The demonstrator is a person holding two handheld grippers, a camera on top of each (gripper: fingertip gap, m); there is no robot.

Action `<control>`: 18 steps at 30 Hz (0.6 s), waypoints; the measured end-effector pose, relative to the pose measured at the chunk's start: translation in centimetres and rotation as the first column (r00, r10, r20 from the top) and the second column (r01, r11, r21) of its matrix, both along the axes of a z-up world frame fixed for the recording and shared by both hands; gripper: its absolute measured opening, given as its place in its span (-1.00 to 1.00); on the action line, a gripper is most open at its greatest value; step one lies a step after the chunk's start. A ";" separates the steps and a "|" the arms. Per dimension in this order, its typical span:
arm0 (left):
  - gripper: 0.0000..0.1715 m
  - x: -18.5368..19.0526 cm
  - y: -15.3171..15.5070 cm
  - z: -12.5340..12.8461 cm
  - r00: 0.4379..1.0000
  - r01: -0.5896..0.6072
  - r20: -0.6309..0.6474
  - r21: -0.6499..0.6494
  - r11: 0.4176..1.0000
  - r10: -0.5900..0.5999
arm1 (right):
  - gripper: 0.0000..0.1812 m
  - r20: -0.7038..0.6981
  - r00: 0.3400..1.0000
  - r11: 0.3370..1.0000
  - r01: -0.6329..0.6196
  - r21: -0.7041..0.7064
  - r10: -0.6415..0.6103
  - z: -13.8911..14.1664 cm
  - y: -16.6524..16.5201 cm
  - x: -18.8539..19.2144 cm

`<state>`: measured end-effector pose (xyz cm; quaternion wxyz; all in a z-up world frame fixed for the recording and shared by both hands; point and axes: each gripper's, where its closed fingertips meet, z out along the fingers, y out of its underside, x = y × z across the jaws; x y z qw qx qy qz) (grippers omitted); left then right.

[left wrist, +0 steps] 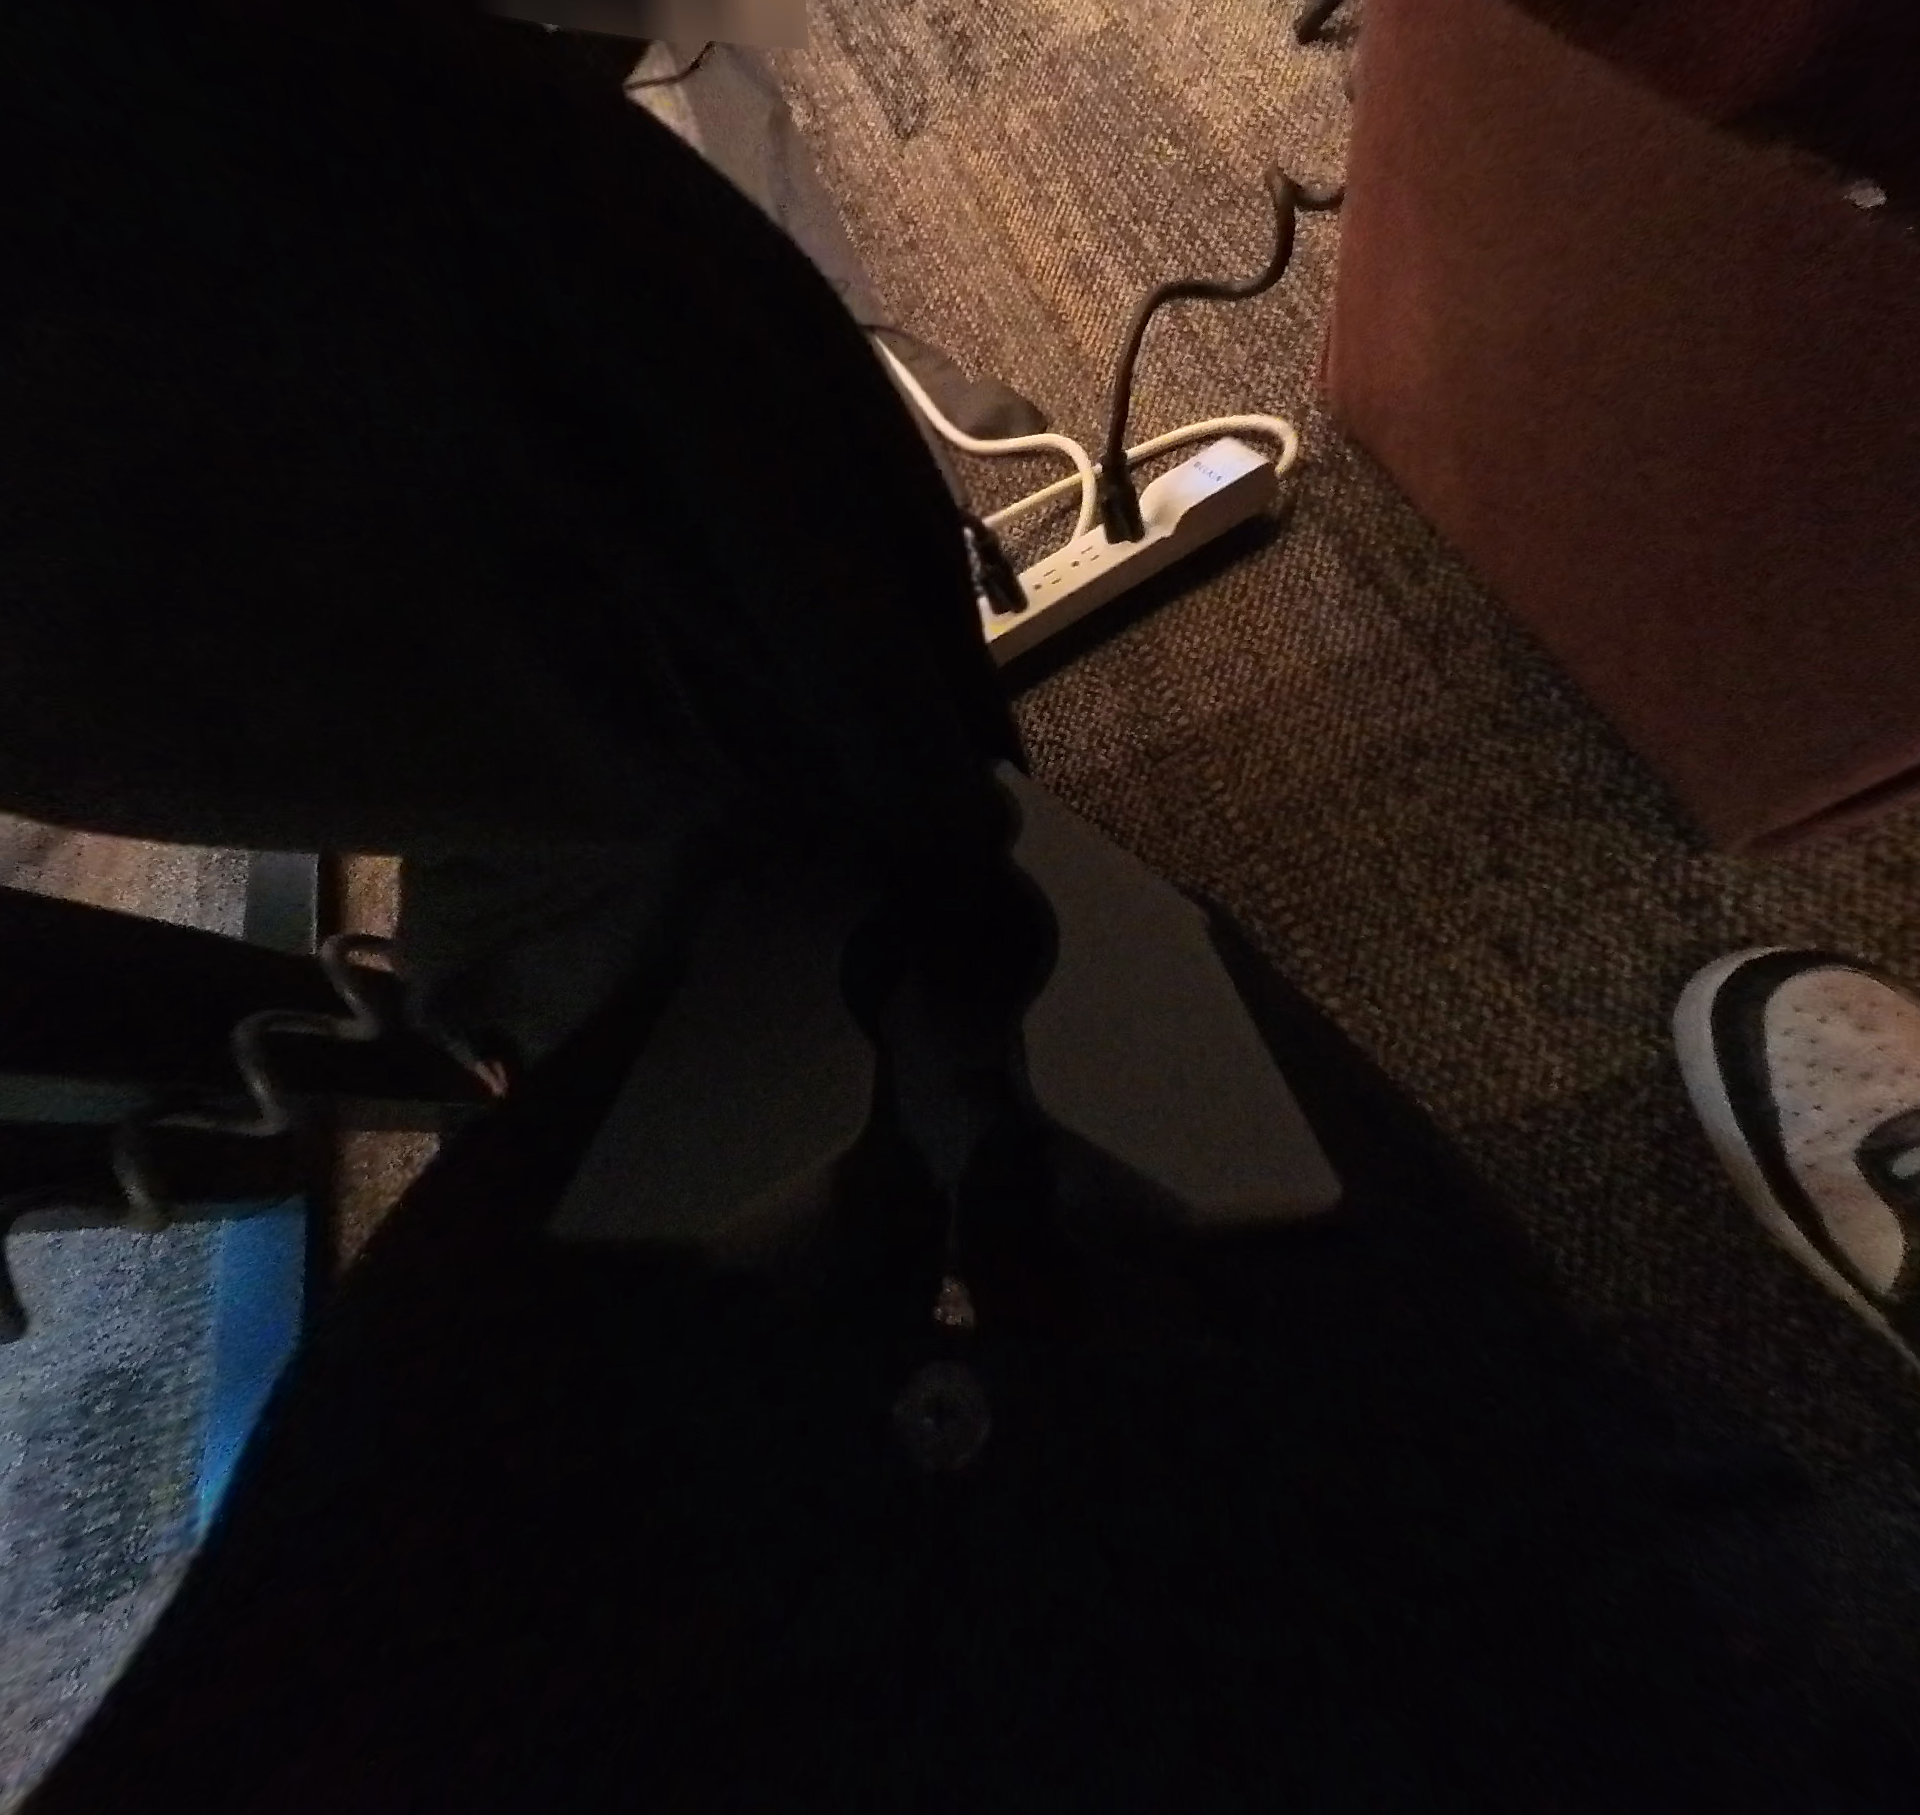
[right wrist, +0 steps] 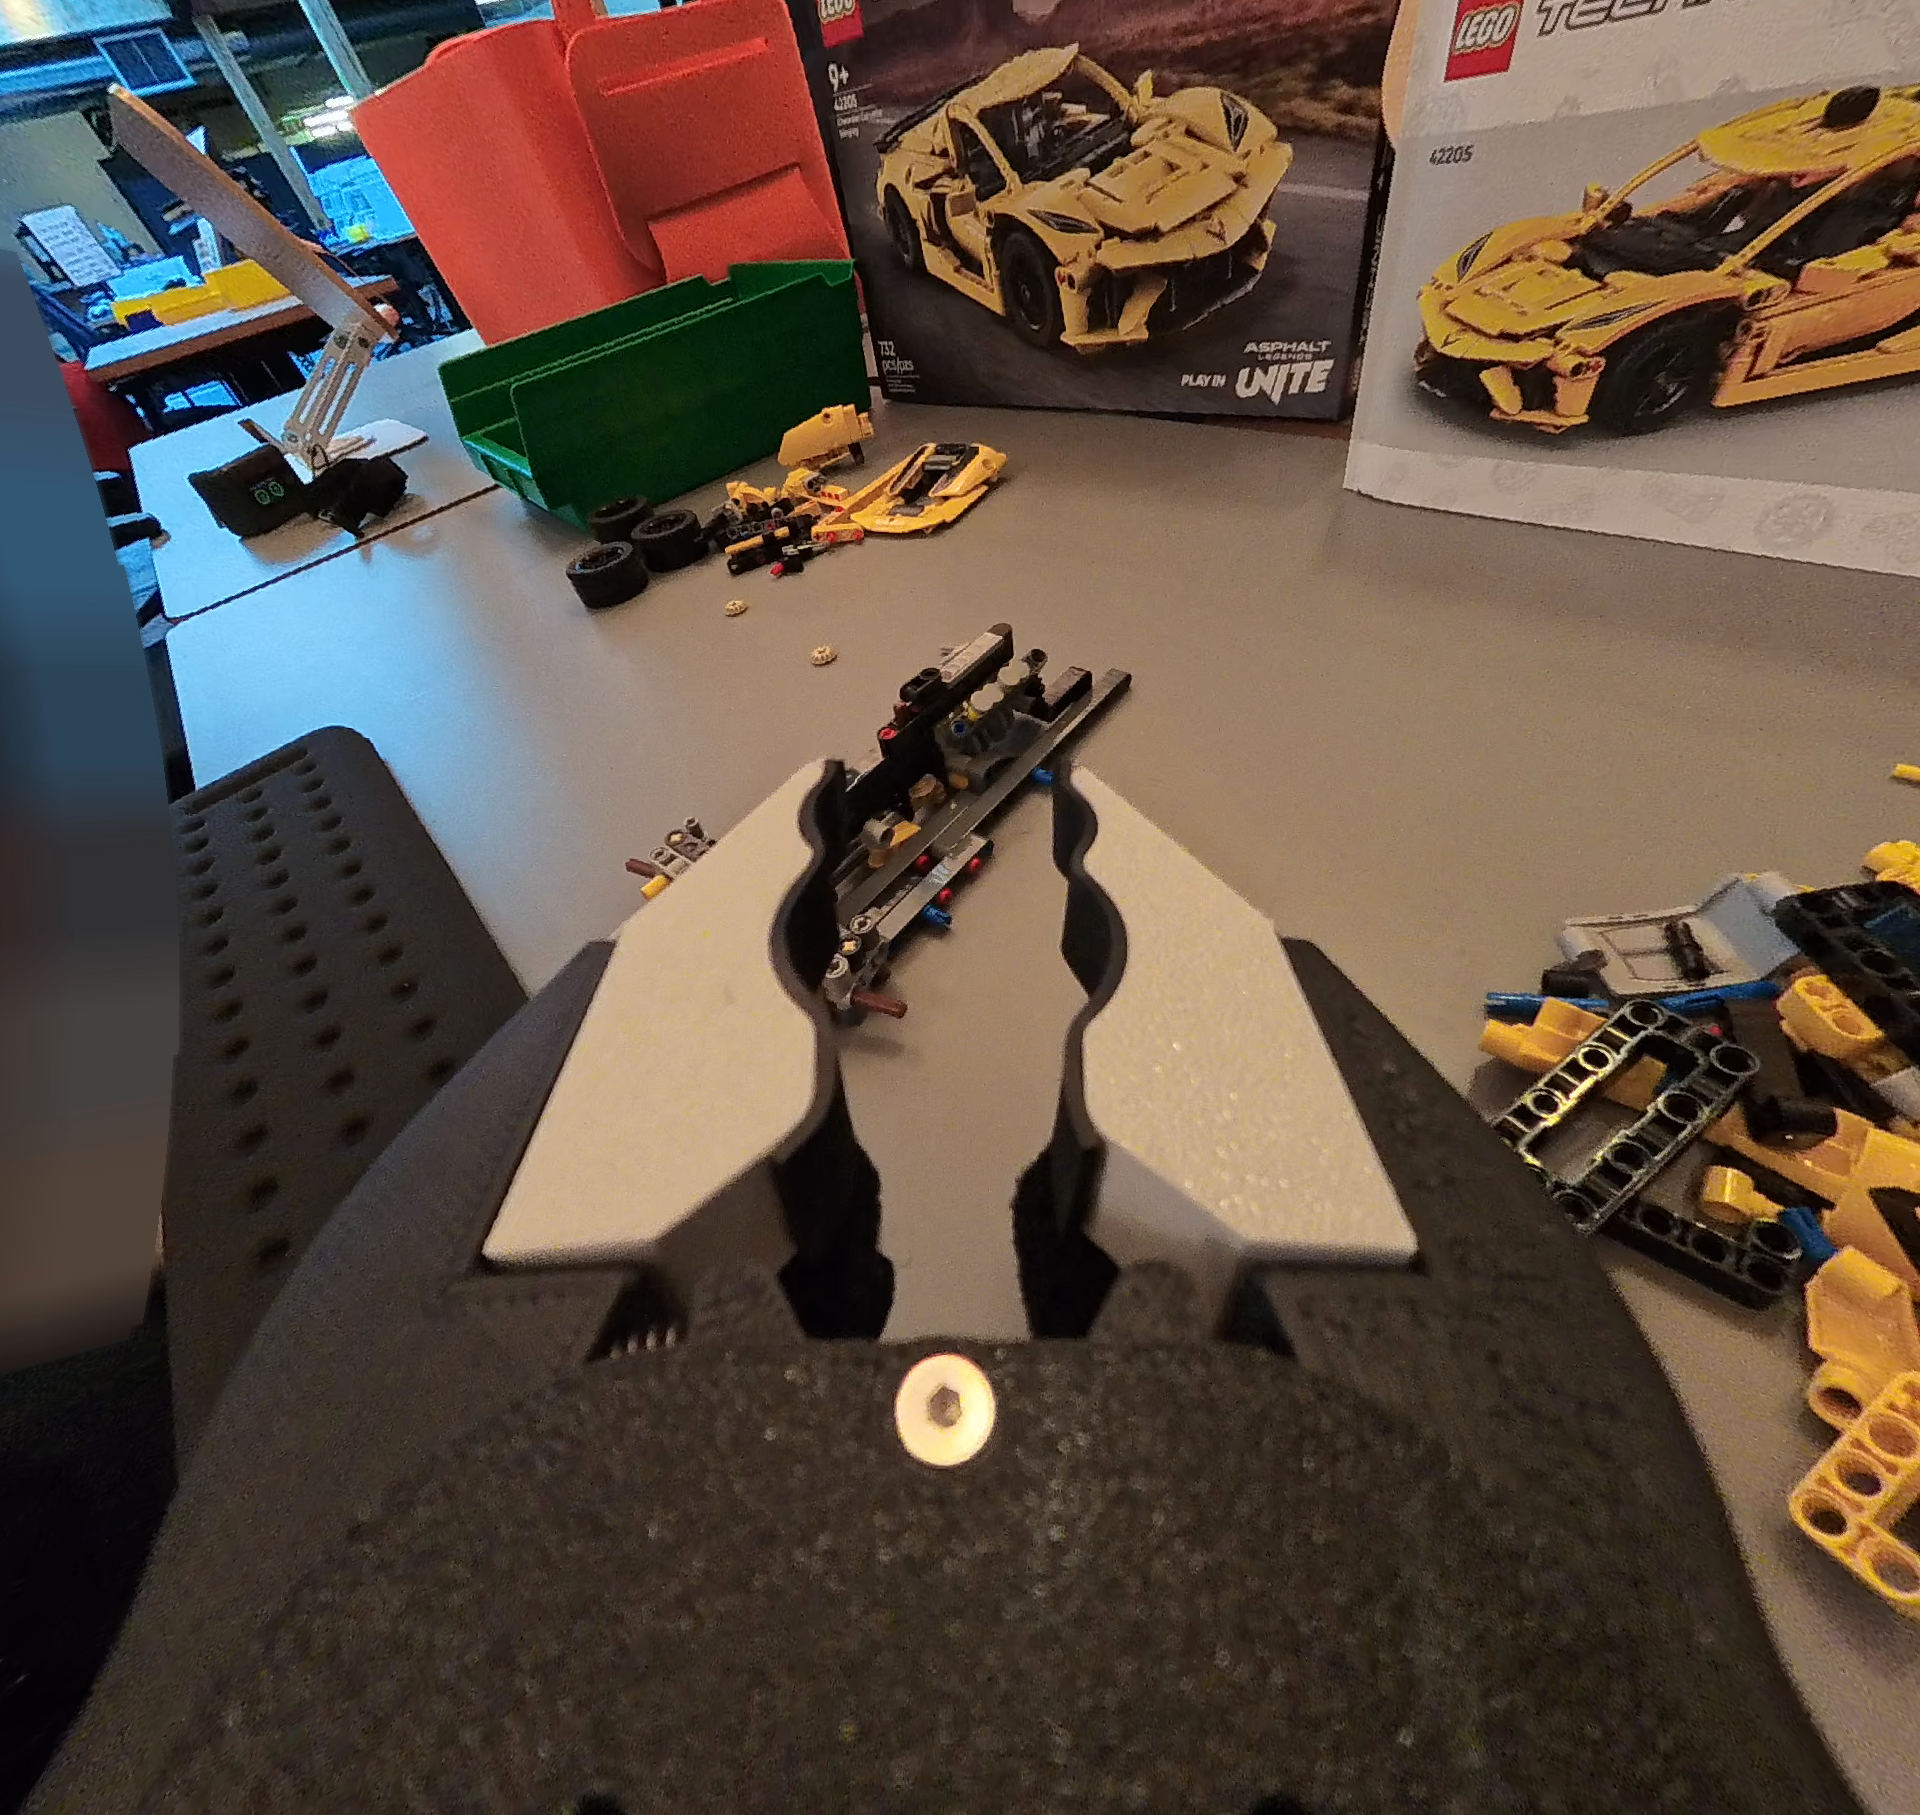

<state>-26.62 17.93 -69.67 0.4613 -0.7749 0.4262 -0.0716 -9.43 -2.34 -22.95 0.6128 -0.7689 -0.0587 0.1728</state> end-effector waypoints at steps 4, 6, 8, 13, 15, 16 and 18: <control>-0.91 -0.5 0.1 0.0 0.999 0.036 0.034 0.004 0.999 -0.036 | -0.58 0.013 1.000 1.000 -0.010 -0.025 0.011 -0.4 0.2 -0.2; -0.90 -2.0 1.0 0.3 0.989 -0.018 0.144 -0.076 0.997 0.029 | -0.57 0.020 1.000 0.999 -0.012 -0.033 0.013 -0.5 0.2 -0.3; -0.89 -5.4 3.1 0.9 0.980 -0.054 0.185 -0.101 0.993 0.072 | -0.58 0.009 1.000 0.999 -0.020 -0.034 0.020 -0.5 0.2 -0.3; -0.91 -18.8 6.4 1.9 0.966 -0.121 0.196 -0.228 0.966 0.167 | -0.56 -0.091 0.995 0.998 -0.048 -0.037 0.044 -0.3 0.3 0.0; -0.92 -23.1 5.6 2.3 0.958 -0.137 0.207 -0.270 0.953 0.196 | -0.56 -0.125 0.991 0.999 -0.045 -0.028 0.041 -0.1 0.3 0.2; -0.91 -24.6 4.7 2.6 0.961 -0.122 0.206 -0.277 0.953 0.183 | -0.56 -0.135 0.990 0.999 -0.045 -0.021 0.042 0.0 0.3 0.3; -0.92 -26.8 2.1 3.3 0.979 -0.097 0.154 -0.244 0.965 0.137 | -0.56 -0.157 0.986 0.999 -0.049 -0.005 0.048 0.3 0.1 0.4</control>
